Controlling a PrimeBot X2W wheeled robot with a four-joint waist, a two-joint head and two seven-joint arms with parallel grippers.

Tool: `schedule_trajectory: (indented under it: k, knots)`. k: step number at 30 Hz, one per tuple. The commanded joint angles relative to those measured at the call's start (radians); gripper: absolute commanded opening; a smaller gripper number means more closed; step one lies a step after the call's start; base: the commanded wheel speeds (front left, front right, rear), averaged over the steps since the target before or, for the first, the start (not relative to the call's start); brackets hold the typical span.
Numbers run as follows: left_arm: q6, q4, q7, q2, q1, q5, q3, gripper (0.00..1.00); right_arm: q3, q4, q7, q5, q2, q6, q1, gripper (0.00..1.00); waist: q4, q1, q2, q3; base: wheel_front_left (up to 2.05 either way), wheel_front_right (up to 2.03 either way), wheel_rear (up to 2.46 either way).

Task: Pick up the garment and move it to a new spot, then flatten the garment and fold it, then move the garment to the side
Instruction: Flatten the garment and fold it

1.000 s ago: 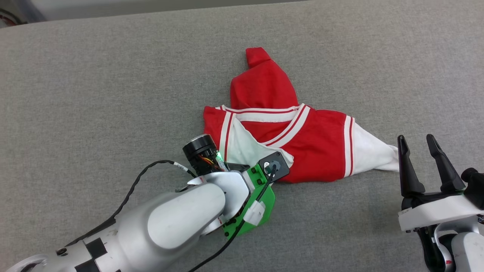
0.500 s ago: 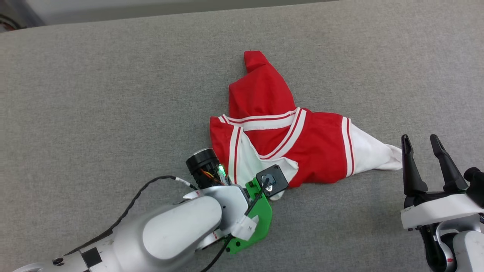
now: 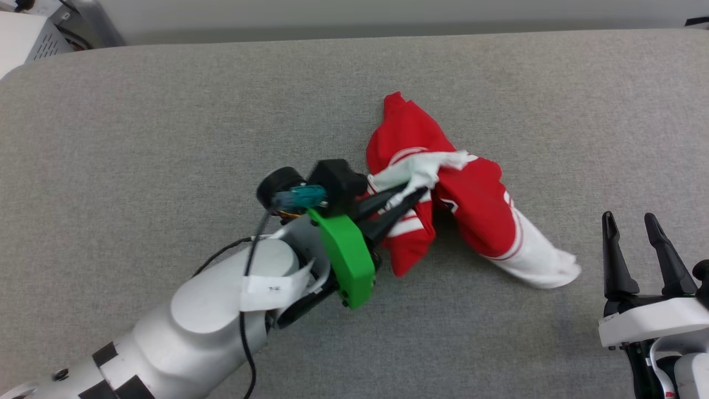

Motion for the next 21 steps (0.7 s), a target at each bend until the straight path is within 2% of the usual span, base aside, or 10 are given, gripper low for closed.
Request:
schedule_trajectory:
  k: [1,5,7,10,13,18,21]
  knots:
    - [0.020,0.011,-0.047,0.016,0.028,-0.018,0.032,0.00,-0.002,0.001,0.004,0.007,0.003,-0.001,0.009,1.00,0.015,-0.0001,0.0000,-0.010,0.00,0.00,0.00]
    - [0.080,0.063,-0.155,0.040,0.092,-0.063,0.141,0.00,-0.010,-0.001,0.007,0.010,0.000,-0.001,0.016,1.00,0.027,-0.0001,0.0000,-0.011,0.00,0.00,0.00]
    - [0.116,0.104,-0.174,0.058,0.121,-0.051,0.185,0.00,-0.013,-0.003,0.009,0.010,-0.001,-0.001,0.019,1.00,0.031,-0.0001,0.0000,-0.010,0.00,0.00,0.00]
    - [0.144,0.148,-0.184,0.057,0.175,-0.067,0.278,0.00,-0.018,-0.007,0.013,0.009,-0.003,-0.001,0.024,1.00,0.035,-0.0001,0.0000,-0.008,0.00,0.00,0.00]
    - [0.179,0.170,-0.185,0.044,0.242,-0.031,0.449,0.00,-0.021,-0.013,0.015,0.007,-0.002,-0.001,0.025,1.00,0.037,-0.0001,0.0000,-0.002,0.00,0.00,0.00]
    - [0.192,0.222,-0.185,-0.007,0.376,0.049,0.726,0.00,-0.025,-0.017,0.020,0.000,0.001,-0.001,0.024,1.00,0.034,-0.0001,0.0000,0.002,0.00,0.00,0.00]
    - [0.188,0.271,-0.185,-0.038,0.431,0.104,0.848,0.00,-0.028,-0.018,0.023,-0.003,0.004,-0.001,0.025,1.00,0.031,-0.0001,0.0000,0.002,0.00,0.00,0.00]
